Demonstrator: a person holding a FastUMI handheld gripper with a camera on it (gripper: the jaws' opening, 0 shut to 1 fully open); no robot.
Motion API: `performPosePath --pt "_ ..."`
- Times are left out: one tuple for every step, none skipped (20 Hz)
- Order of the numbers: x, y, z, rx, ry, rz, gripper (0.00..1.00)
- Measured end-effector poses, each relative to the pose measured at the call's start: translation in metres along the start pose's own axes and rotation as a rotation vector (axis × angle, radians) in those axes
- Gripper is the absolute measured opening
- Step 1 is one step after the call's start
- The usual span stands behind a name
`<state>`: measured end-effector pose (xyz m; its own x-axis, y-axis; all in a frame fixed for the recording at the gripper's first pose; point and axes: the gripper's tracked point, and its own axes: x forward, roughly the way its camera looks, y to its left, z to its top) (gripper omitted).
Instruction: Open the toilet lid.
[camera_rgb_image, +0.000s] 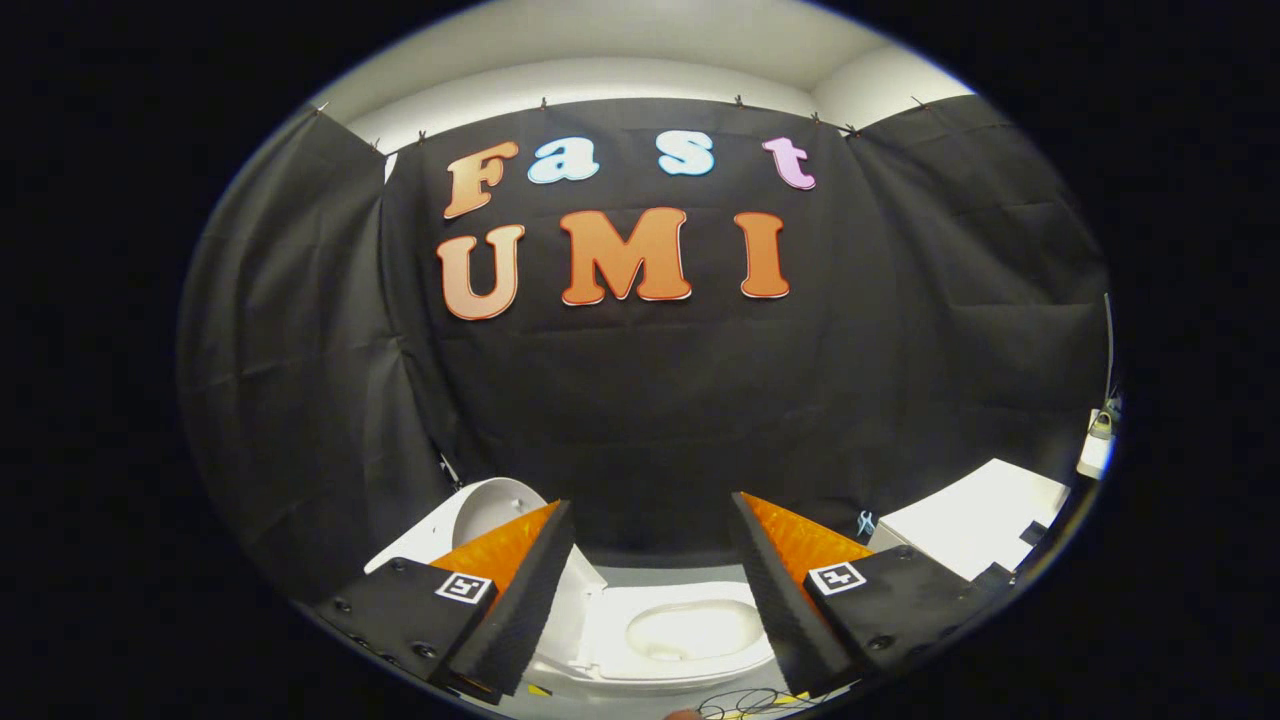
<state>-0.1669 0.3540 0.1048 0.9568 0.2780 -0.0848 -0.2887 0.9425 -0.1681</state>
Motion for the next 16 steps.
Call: performPosePath --pt "-0.002 -0.013 0.001 0.008 -0.004 -0.009 0.99" --pt "-0.002 -0.026 0.001 0.016 -0.007 -0.018 0.99" --pt "-0.002 -0.036 -0.002 0.021 -0.005 -0.019 0.99" --pt "-0.003 -0.042 -0.004 0.03 -0.004 -0.014 0.99" --pt "-0.004 -0.046 -0.005 0.038 -0.007 -0.005 0.99" --pt "-0.004 -0.052 -0.005 0.043 -0.01 -0.001 0.99" --pt "-0.004 -0.058 -0.005 0.047 -0.012 0.004 0.99" --pt "-0.005 -0.063 -0.006 0.053 -0.014 0.013 0.99" --pt "-0.006 -0.067 -0.006 0.058 -0.018 0.022 0.99" --pt "-0.005 -0.071 -0.004 0.063 -0.024 0.027 0.99" --pt "-0.005 -0.077 -0.003 0.066 -0.032 0.027 0.99" --pt "-0.005 -0.081 -0.003 0.061 -0.039 0.029 0.99" --pt "-0.007 -0.084 -0.004 0.05 -0.046 0.03 0.99" --pt "-0.007 -0.086 -0.004 0.04 -0.052 0.033 0.99" --pt "-0.007 -0.091 -0.004 0.036 -0.056 0.034 0.99" --pt "-0.006 -0.096 -0.001 0.055 -0.06 0.024 0.99"
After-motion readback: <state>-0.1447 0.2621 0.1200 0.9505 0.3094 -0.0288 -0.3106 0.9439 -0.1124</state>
